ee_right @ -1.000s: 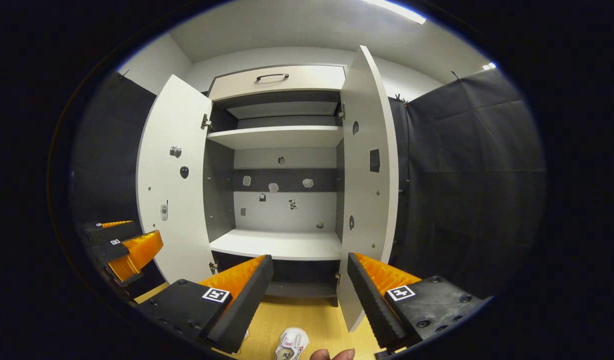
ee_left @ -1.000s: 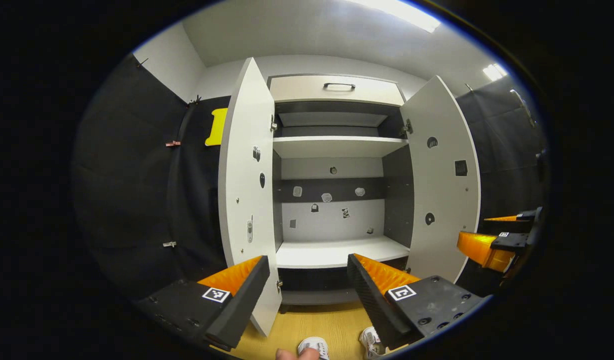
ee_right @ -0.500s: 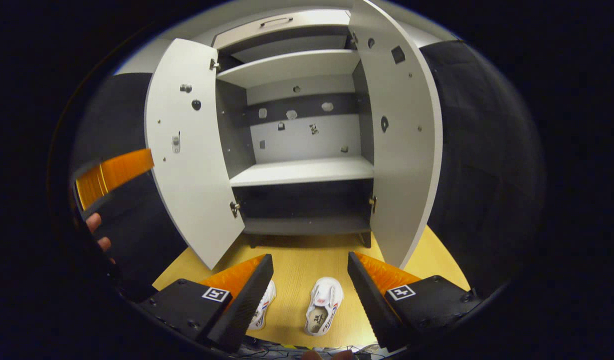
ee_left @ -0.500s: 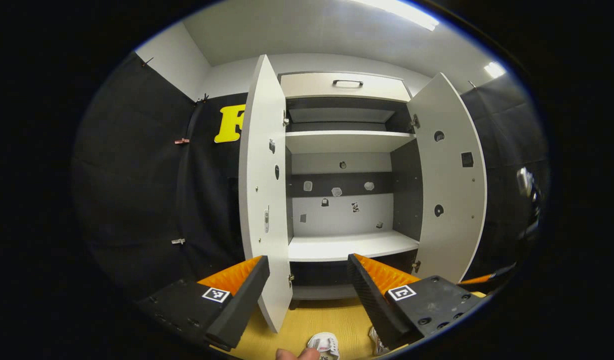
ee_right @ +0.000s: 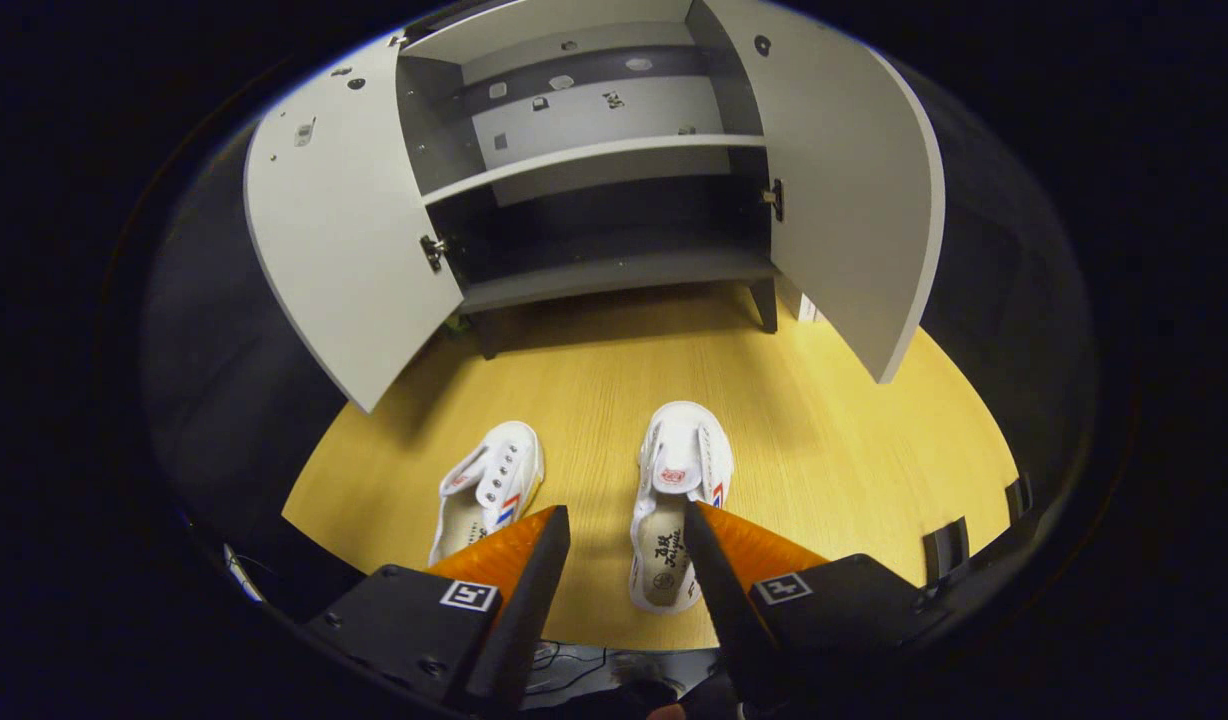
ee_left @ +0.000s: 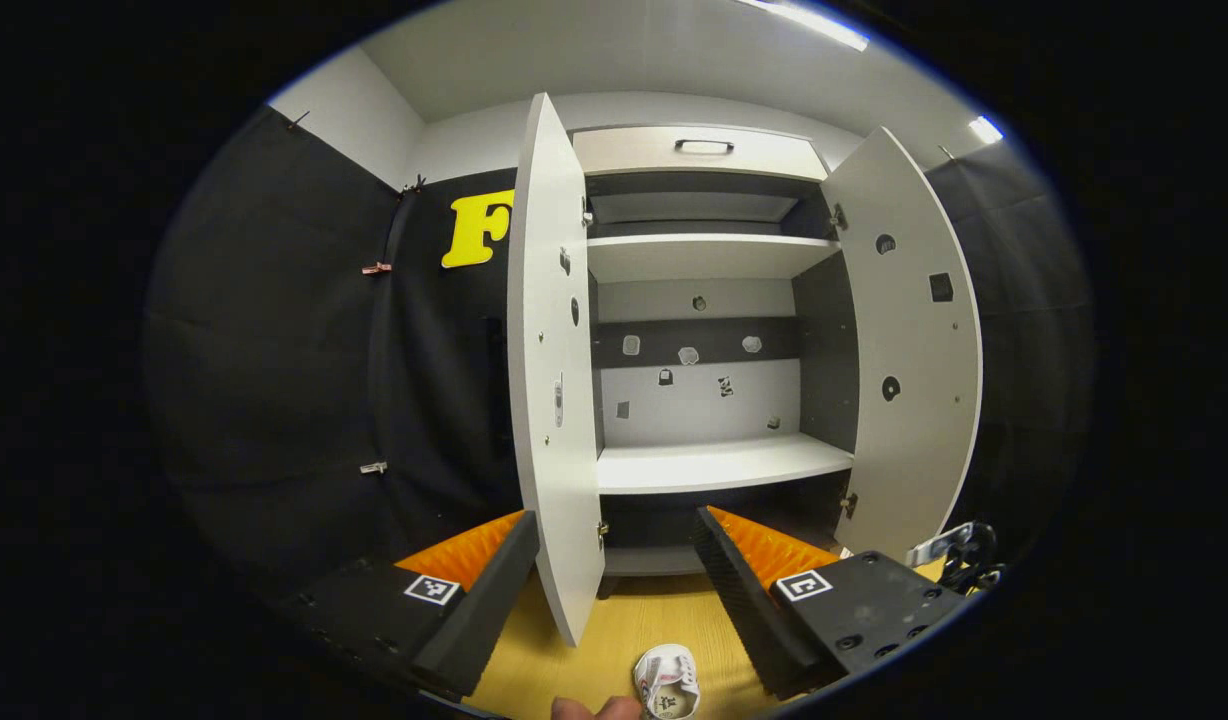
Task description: Grab one shoe with the right hand and put it into the shoe cabinet, grab the other shoe with the left hand and put it into the shoe cabinet; then close the right door with the right hand and the left door with the left hand.
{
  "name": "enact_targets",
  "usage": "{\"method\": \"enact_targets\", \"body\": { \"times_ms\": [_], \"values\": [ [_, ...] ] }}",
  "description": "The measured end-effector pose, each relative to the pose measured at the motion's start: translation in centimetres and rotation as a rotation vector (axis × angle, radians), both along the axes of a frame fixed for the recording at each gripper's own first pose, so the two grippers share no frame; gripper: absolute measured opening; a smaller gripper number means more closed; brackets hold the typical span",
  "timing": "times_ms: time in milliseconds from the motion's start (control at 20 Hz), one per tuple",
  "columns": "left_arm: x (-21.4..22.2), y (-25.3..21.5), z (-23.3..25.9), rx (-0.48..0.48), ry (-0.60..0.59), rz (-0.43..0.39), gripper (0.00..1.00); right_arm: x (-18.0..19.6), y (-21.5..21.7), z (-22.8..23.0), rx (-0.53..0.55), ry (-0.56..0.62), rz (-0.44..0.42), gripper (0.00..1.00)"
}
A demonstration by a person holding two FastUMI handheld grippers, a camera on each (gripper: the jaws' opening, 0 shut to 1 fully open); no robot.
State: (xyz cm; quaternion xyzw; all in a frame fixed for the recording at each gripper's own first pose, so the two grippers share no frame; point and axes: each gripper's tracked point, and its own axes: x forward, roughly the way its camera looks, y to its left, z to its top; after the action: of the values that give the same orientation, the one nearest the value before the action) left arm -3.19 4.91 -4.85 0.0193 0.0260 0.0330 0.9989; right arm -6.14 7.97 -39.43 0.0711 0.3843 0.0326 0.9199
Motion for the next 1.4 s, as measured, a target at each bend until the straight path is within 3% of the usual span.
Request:
{"method": "enact_targets", "body": {
  "times_ms": [50,100,300,450,650,750,800,900,1000,1200,1400],
  "values": [
    [0.0,0.0,-0.3,0.003,0.005,0.001,0.98,0.3,-0.2,-1.6,-0.005,0.022,-0.015,0.72],
    [-0.1,0.1,-0.5,0.006,0.007,0.002,0.98,0.7,0.0,-3.1,0.001,0.044,-0.029,0.60],
    [0.2,0.4,-1.6,0.014,0.022,0.007,0.98,2.4,0.3,-7.2,-0.009,0.073,-0.059,0.58],
    [0.6,0.8,-2.3,0.016,0.032,0.019,0.98,4.3,1.1,-9.1,-0.017,0.037,-0.056,0.58],
    [0.9,1.3,-3.7,0.017,0.060,0.032,0.98,7.0,0.7,-10.6,-0.067,-0.047,-0.083,0.49],
    [1.1,1.8,-4.4,0.027,0.071,0.042,0.98,8.2,0.5,-10.6,-0.085,-0.095,-0.085,0.37],
    [1.2,1.9,-4.7,0.030,0.076,0.047,0.98,8.2,-0.2,-10.7,-0.117,-0.104,-0.088,0.37],
    [1.4,2.1,-5.4,0.035,0.093,0.055,0.99,9.3,-0.3,-10.5,-0.100,-0.114,-0.087,0.17],
    [1.4,2.4,-5.7,0.038,0.101,0.063,0.98,9.0,-0.2,-10.4,-0.082,-0.110,-0.055,0.05],
    [1.8,2.3,-5.2,0.055,0.089,0.059,0.98,8.9,-1.0,-9.3,-0.074,-0.102,-0.012,0.07],
    [2.2,1.9,-4.5,0.043,0.074,0.049,0.98,8.0,-1.9,-5.3,-0.035,-0.102,-0.008,0.07]
  ]
}}
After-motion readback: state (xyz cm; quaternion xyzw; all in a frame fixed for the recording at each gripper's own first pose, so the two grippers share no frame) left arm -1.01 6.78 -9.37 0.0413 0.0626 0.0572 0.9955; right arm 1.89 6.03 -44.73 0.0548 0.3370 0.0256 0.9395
